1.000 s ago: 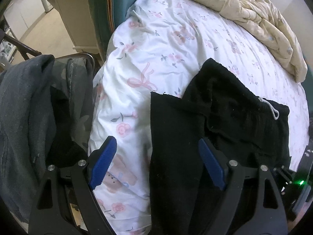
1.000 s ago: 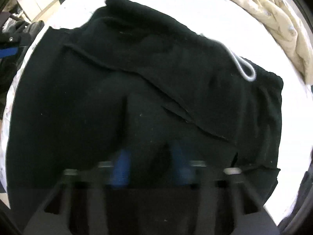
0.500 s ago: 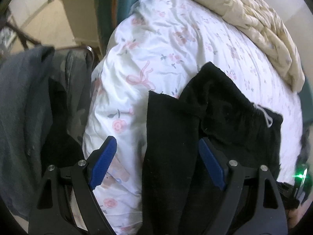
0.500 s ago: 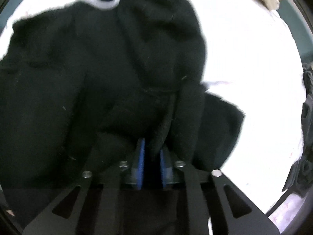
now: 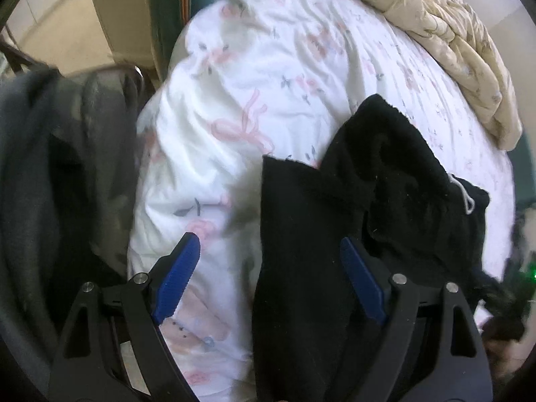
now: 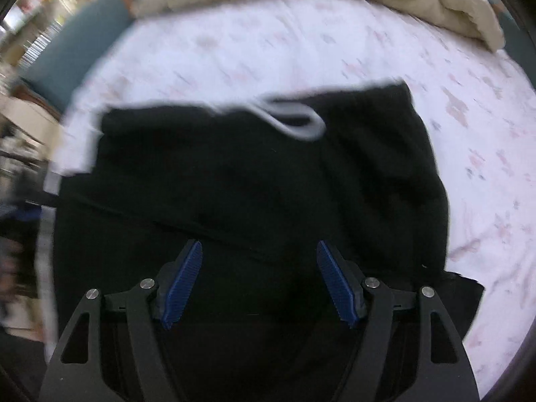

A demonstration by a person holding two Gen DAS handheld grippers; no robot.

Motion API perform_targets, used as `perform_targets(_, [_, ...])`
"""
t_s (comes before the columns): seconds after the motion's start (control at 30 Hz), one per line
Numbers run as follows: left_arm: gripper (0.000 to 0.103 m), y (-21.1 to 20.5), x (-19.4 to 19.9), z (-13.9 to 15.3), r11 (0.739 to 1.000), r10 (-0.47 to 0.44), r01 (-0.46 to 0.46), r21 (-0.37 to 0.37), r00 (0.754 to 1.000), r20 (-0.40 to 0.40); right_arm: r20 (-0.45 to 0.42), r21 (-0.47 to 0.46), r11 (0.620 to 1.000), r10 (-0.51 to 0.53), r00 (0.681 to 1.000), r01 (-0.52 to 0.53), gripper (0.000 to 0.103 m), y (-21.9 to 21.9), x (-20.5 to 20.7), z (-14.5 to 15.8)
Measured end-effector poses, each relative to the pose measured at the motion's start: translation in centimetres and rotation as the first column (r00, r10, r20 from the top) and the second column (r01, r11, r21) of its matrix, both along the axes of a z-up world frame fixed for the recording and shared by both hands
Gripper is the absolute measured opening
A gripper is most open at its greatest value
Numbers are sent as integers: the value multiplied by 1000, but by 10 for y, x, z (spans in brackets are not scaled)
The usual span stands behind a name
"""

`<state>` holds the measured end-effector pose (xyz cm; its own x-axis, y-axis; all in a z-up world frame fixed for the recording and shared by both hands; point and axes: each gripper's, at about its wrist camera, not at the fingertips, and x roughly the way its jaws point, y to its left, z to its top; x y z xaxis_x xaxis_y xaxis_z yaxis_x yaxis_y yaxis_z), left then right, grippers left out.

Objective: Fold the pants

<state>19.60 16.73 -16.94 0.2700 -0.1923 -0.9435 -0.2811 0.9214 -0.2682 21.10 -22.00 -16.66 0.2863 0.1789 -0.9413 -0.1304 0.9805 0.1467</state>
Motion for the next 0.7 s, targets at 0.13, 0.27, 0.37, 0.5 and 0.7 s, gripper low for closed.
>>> perform_targets(0.13, [83,14,1,0,999,30,-30,16,999,21,-35,14,997,76,997,-76,61,6,-7,-15])
perform_targets(0.27, [83,25,0,6,995,98,-99,17,994,37,22,-97,974,209,978,-206,17,17,-11,-11])
perform_targets(0.37, [83,25,1,8,994,96,-98,43,994,44,66,-113,968,234,970,-226,5,11,-12,0])
perform_targets(0.5, [83,30,2,8,992,118,-118,32,993,29,220,-59,971,239,946,-231,3,-9,-28,45])
perform_targets(0.7, [83,43,0,11,984,174,-175,28,984,42,214,-66,997,53,975,-39,2,-53,-30,55])
